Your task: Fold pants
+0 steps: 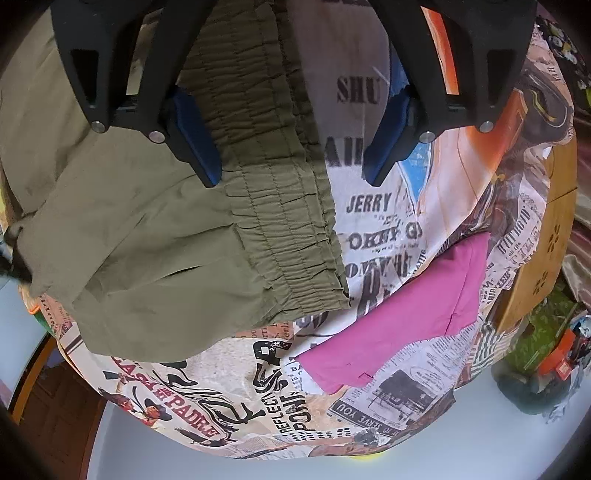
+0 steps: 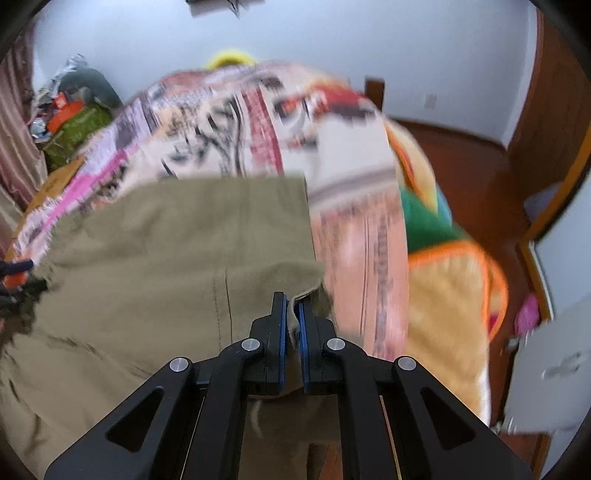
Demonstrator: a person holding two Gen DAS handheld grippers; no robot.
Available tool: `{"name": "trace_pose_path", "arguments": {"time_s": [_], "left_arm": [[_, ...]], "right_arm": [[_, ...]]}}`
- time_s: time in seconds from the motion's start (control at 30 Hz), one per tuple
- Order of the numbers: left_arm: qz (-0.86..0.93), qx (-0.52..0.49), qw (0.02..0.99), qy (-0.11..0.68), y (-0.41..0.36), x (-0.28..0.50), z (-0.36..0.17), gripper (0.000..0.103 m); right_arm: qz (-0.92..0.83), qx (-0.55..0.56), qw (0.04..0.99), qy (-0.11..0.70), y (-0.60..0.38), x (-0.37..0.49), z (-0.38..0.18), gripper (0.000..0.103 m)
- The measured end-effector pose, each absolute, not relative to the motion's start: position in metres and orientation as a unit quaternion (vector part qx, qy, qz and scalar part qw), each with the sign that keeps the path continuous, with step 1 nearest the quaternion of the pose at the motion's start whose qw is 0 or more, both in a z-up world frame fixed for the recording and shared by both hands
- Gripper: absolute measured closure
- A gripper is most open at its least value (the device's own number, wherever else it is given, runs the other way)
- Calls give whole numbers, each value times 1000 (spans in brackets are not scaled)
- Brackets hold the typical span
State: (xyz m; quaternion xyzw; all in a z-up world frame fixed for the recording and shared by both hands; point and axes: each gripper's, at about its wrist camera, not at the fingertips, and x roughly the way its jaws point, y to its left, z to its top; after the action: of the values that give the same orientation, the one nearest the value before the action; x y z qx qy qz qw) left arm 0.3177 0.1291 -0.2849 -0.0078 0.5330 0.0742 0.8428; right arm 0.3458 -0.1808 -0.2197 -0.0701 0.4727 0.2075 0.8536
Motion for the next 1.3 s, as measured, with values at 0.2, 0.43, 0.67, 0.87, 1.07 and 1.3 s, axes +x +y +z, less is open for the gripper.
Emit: {"name": "trace_pose_path", "arguments": {"time_s": [0.2,0.43,0.67,0.87,1.07,1.3], "left_arm": [[74,-8,843,533,132,317,-286,18],[86,-4,843,531,130,318,-289,14],[91,6,847,524,125,314,-281,15],[81,-6,871,484,136,307,-243,16],[91,-21,881,465,157,322,-222,16],[74,-48,856,510,169,359,-250,16]], "right_arm": [[194,-88,849,484,-178,344,-229,98],[181,-114,845,491,-167,350,-243,98],[169,-102,842,502,-170,354,-236,97],[165,-112,850,488,-174,350,-207,58],[187,-85,882,425,-176,354,-157,40],[193,-87,881,424,-155,390,-165,33]]}}
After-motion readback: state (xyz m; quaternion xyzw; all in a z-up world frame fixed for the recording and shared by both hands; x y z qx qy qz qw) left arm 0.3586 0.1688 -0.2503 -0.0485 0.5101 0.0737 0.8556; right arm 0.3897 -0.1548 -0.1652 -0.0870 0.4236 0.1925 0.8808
